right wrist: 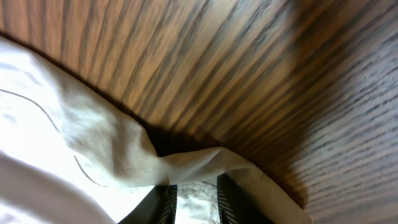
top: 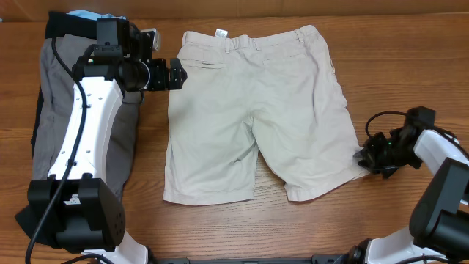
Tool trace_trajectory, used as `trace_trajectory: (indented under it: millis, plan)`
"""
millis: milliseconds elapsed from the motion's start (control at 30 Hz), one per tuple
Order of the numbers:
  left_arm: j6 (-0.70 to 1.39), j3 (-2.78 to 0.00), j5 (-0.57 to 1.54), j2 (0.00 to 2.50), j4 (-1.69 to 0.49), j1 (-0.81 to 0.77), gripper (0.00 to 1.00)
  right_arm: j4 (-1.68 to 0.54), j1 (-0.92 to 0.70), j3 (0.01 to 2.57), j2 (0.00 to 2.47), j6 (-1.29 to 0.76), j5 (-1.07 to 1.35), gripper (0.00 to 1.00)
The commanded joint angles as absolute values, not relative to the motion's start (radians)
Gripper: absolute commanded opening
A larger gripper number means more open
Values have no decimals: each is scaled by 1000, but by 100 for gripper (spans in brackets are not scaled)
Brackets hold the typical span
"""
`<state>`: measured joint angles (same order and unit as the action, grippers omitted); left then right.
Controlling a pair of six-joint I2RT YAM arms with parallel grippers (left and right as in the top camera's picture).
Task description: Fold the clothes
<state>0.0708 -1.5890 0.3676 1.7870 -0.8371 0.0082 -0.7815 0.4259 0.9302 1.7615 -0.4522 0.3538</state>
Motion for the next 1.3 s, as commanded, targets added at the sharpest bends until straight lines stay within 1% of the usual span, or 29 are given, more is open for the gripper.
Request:
trace_trajectory:
  millis: [0, 200, 333, 433, 500, 533, 600, 667, 700, 833, 1000, 1100, 1267]
  plan:
    - [49, -1607, 382, 1806, -813, -1, 100, -734, 513, 896, 1850, -449, 173, 26]
    - [54, -1607, 382, 1841, -761, -4, 100, -717, 667, 905, 1850, -442, 128, 26]
    - [62, -1607, 372, 1891, -669, -42, 99, -720, 731, 958, 1850, -439, 135, 26]
    - [87, -1608, 318, 1938, -583, -79, 98, -758, 749, 1034, 1850, -439, 137, 26]
    - [94, -1619, 301, 1975, -538, -103, 98, -809, 748, 1105, 1850, -439, 144, 32]
    - [94, -1631, 295, 1994, -527, -111, 98, -835, 748, 1140, 1850, -438, 152, 38]
    - [93, -1681, 279, 2047, -515, -126, 98, -899, 745, 1230, 1850, -409, 210, 54]
    - [91, -1752, 265, 2105, -527, -140, 98, -974, 739, 1330, 1850, -348, 289, 64]
    - [87, -1798, 258, 2138, -543, -145, 99, -1020, 733, 1387, 1850, -334, 307, 67]
    - [82, -1976, 237, 2249, -605, -146, 99, -1170, 689, 1570, 1850, -298, 309, 73]
    - [72, -2117, 155, 2341, -651, -143, 98, -1266, 606, 1692, 1850, -253, 309, 75]
    - [10, -2123, 193, 2368, -659, -145, 96, -1274, 542, 1698, 1850, -253, 310, 75]
    - [-46, -2123, 142, 2405, -677, -159, 93, -1290, 413, 1697, 1850, -253, 308, 73]
